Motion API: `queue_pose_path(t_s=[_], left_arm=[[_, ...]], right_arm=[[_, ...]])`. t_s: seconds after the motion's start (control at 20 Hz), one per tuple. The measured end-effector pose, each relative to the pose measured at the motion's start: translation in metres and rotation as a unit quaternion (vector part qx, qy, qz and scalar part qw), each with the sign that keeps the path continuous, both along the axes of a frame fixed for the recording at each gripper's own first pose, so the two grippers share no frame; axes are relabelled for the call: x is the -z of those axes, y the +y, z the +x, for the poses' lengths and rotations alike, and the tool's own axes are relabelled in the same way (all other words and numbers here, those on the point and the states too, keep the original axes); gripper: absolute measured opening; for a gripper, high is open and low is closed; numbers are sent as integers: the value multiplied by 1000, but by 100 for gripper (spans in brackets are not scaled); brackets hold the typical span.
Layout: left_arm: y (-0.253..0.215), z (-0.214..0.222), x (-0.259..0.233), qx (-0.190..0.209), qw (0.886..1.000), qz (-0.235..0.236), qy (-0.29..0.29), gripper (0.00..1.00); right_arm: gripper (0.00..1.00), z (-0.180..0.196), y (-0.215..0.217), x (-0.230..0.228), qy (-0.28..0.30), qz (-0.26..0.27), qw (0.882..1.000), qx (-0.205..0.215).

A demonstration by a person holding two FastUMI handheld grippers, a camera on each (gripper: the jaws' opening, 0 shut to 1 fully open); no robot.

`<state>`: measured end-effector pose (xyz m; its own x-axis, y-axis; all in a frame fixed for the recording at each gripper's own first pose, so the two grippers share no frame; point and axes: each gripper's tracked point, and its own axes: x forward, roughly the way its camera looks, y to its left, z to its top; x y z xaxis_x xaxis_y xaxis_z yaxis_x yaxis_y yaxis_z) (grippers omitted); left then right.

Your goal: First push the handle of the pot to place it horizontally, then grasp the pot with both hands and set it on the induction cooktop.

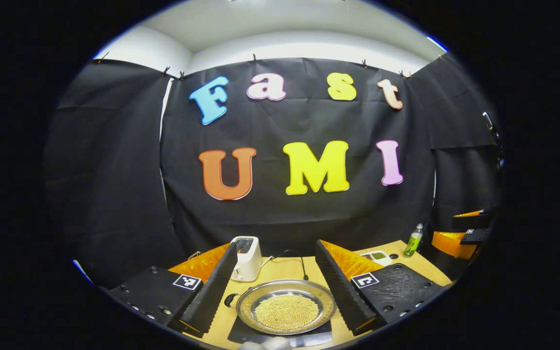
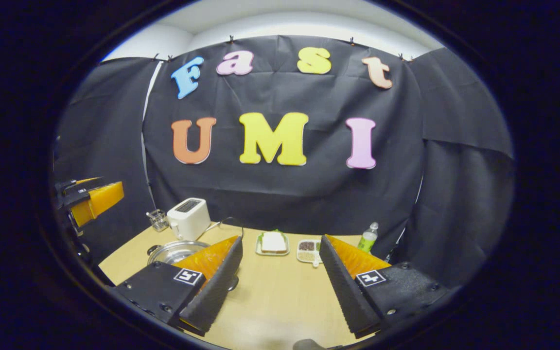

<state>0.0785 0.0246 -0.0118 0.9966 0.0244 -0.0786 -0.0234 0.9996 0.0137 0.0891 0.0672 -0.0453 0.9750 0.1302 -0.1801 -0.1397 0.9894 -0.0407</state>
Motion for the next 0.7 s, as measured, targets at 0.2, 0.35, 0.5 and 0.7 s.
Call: queue_pose_path(t_s=[0.2,0.35,0.5,0.7], left_arm=[[-37,-24,-30,15,1000,-10,-15,96],[-54,-38,-42,18,999,-18,-19,96],[-67,-49,-52,20,999,-34,-17,96],[-70,-56,-65,13,999,-33,-27,96]], right_arm=[[100,-23,-39,-47,-41,7,999,15],[100,-40,-66,-67,-64,11,998,23],[100,-53,-83,-79,-72,17,997,28],[100,-61,-89,-88,-82,19,996,20]])
